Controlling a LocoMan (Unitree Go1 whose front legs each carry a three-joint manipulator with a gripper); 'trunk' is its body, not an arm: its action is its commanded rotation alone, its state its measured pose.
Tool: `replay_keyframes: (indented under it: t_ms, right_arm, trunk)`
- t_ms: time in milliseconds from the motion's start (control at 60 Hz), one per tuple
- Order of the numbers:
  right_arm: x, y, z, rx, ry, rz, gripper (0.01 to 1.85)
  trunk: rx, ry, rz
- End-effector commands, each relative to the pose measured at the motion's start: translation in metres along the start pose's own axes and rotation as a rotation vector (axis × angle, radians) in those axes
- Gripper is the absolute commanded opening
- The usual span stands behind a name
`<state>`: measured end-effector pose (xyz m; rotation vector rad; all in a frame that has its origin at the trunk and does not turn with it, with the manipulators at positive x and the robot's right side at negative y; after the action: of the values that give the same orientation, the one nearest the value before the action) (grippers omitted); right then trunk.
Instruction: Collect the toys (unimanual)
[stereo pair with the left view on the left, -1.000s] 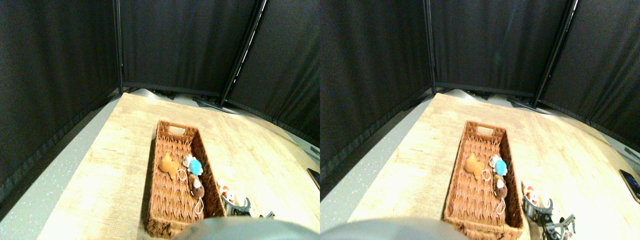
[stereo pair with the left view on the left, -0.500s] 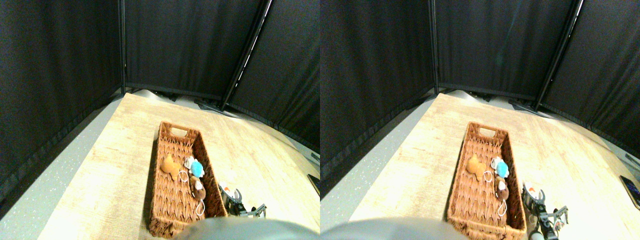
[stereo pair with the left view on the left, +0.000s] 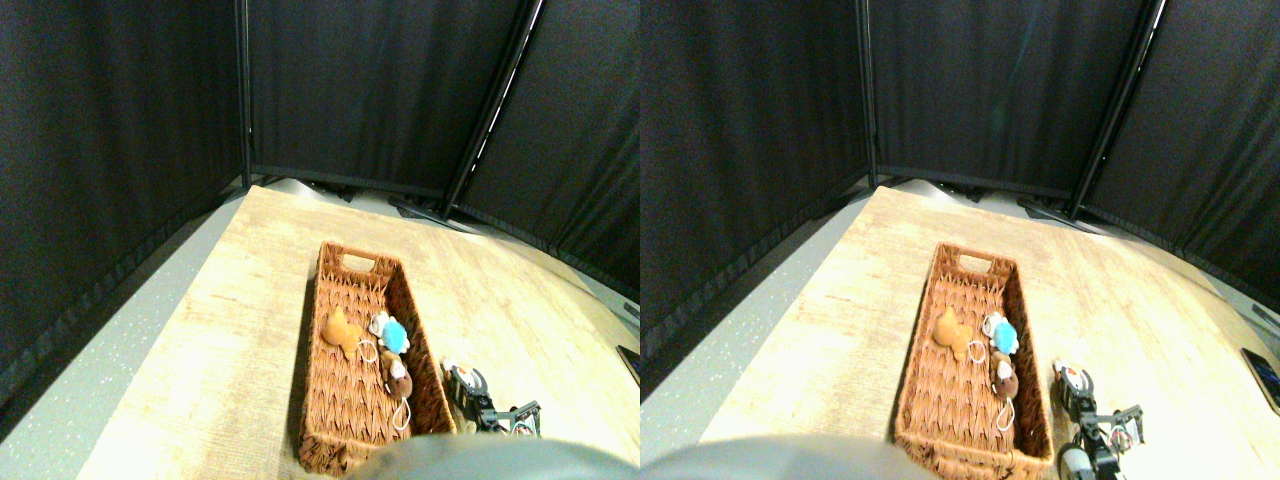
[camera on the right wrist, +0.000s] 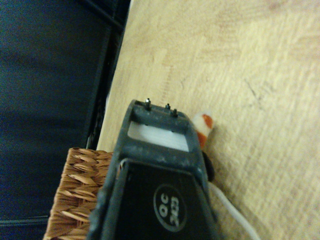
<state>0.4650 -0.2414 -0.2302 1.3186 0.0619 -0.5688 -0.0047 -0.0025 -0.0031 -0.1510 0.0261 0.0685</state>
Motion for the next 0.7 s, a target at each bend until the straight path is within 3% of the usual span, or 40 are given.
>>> replay_keyframes:
  t_ms: [17, 167, 200, 417, 700]
  right_arm:
    - [-0.004, 0.024, 0.000, -0.025, 0.008, 0.121, 0.07]
    - [-0.012, 0.053, -0.003, -0.096, 0.030, 0.185, 0.06]
    - [-0.013, 0.064, -0.006, -0.118, 0.069, 0.208, 0.09]
    - [-0.019, 0.103, -0.025, -0.183, 0.133, 0.263, 0.08]
    - [-0.021, 0.130, -0.052, -0.233, 0.210, 0.310, 0.07]
  trunk:
    - [-0.007, 0.024, 0.012]
    - [-0.011, 0.014, 0.007]
    - [-0.012, 0.013, 0.007]
    - [-0.038, -0.001, 0.021]
    - [-0.078, -0.016, 0.050]
